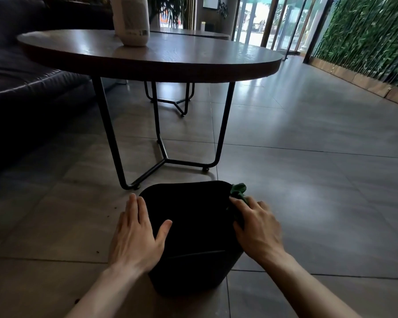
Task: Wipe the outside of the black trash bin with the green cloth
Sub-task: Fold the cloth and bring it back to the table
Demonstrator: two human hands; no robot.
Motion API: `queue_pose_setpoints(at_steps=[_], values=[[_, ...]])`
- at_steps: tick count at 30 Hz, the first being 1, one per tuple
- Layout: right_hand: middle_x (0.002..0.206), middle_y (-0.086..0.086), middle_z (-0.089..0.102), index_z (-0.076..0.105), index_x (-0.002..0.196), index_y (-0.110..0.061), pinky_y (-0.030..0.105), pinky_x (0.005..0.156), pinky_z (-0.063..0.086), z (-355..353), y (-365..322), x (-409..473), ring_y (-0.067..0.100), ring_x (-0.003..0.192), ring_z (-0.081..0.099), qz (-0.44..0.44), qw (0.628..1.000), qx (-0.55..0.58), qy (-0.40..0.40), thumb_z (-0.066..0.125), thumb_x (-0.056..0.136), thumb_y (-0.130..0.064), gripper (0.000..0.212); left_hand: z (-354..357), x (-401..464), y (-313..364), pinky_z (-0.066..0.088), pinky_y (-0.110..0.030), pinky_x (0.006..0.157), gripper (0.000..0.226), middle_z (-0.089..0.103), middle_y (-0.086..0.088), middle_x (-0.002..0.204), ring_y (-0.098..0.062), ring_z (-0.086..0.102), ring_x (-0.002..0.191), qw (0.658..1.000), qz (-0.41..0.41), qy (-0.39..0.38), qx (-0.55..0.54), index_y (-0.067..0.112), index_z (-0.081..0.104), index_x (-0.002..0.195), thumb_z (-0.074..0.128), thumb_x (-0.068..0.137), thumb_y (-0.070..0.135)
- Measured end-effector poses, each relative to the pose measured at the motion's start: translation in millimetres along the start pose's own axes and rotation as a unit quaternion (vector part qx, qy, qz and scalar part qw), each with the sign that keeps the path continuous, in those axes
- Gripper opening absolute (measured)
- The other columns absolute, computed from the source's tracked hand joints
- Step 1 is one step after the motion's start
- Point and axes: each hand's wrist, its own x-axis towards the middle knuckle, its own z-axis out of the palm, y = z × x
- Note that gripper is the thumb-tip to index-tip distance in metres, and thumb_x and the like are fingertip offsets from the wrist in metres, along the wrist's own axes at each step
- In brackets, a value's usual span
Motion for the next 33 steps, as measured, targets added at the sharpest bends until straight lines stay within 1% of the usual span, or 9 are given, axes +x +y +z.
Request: queue_pose_setpoints(at_steps=[5,10,16,18,21,24,28,30,33], values=[[0.138,-0.007,0.058,0.051,0.148,-0.037,0.039,0.078,0.056,-1,2,-4,0.025,0.112,0.055,-0.001,1.0,0.018,-0.004,0.067,0.091,-0.034,0.059,-2,-4,1,0.0,-0.035,0.127,0.099,-0.021,-0.005,0.167,-0.017,-0.013,0.155,1.0,-0.003,0.0,0.01,0.016,-0.016,0.158,0.006,0.084,0.078],[0.137,-0.008,0.054,0.049,0.146,-0.04,0.037,0.077,0.054,-1,1,-4,0.023,0.114,0.053,-0.003,0.999,0.034,-0.013,0.065,0.091,-0.036,0.057,-7,-5,2,0.015,-0.04,0.125,0.083,-0.012,-0.001,0.17,-0.024,0.008,0.156,0.999,-0.011,-0.006,0.032,0.031,-0.001,0.16,0.019,0.093,0.074],[0.144,-0.009,0.037,0.032,0.153,-0.045,0.04,0.092,0.053,-13,5,-1,0.022,0.127,0.04,0.011,0.992,0.095,-0.084,0.048,0.088,-0.056,0.068,-17,-4,9,0.013,-0.04,0.126,0.071,0.004,-0.004,0.171,-0.023,0.017,0.155,0.995,-0.014,0.004,0.104,0.034,0.009,0.16,0.018,0.097,0.067],[0.145,-0.004,0.033,0.029,0.155,-0.043,0.042,0.098,0.052,-18,6,-3,0.024,0.127,0.037,0.014,0.987,0.124,-0.103,0.047,0.092,-0.05,0.066,-21,-6,15,0.013,-0.04,0.126,0.069,0.013,-0.005,0.17,-0.022,0.019,0.154,0.991,-0.007,0.006,0.135,0.034,0.011,0.159,0.015,0.098,0.065],[0.14,0.001,0.027,0.028,0.155,-0.044,0.045,0.104,0.05,-28,8,-4,0.029,0.125,0.037,0.01,0.983,0.131,-0.127,0.051,0.096,-0.029,0.065,-26,-12,20,0.012,-0.041,0.126,0.068,0.017,-0.002,0.169,-0.022,0.016,0.155,0.988,0.008,-0.001,0.154,0.035,0.013,0.159,0.015,0.098,0.064],[0.137,0.003,0.033,0.032,0.153,-0.04,0.041,0.107,0.047,-41,10,-7,0.028,0.123,0.04,0.013,0.978,0.161,-0.132,0.051,0.091,-0.013,0.07,-33,-15,23,0.015,-0.038,0.125,0.068,0.017,0.001,0.169,-0.019,0.016,0.155,0.991,0.031,-0.013,0.132,0.036,0.013,0.159,0.02,0.098,0.066],[0.122,-0.001,0.05,0.04,0.135,-0.024,0.034,0.094,0.047,-63,14,-8,0.024,0.114,0.049,0.022,0.975,0.205,-0.081,0.056,0.081,-0.007,0.059,-56,-13,47,0.019,-0.036,0.124,0.081,0.011,0.008,0.168,-0.018,0.014,0.155,0.994,0.089,-0.061,0.035,0.043,0.009,0.157,0.041,0.089,0.074],[0.111,-0.003,0.054,0.035,0.123,-0.027,0.032,0.083,0.048,-80,12,-5,0.021,0.103,0.053,0.012,0.97,0.231,-0.068,0.06,0.077,-0.008,0.056,-73,-11,75,0.016,-0.033,0.126,0.095,0.01,0.014,0.167,-0.015,0.016,0.154,0.985,0.159,-0.059,0.012,0.047,0.007,0.156,0.052,0.078,0.078],[0.1,-0.004,0.056,0.026,0.117,-0.032,0.023,0.066,0.044,-105,-1,-3,0.013,0.084,0.056,-0.015,0.957,0.272,-0.096,0.066,0.072,-0.016,0.062,-92,-9,119,0.011,-0.027,0.126,0.117,0.007,0.019,0.167,-0.004,0.011,0.153,0.963,0.258,-0.08,-0.013,0.047,0.0,0.157,0.07,0.066,0.072]])
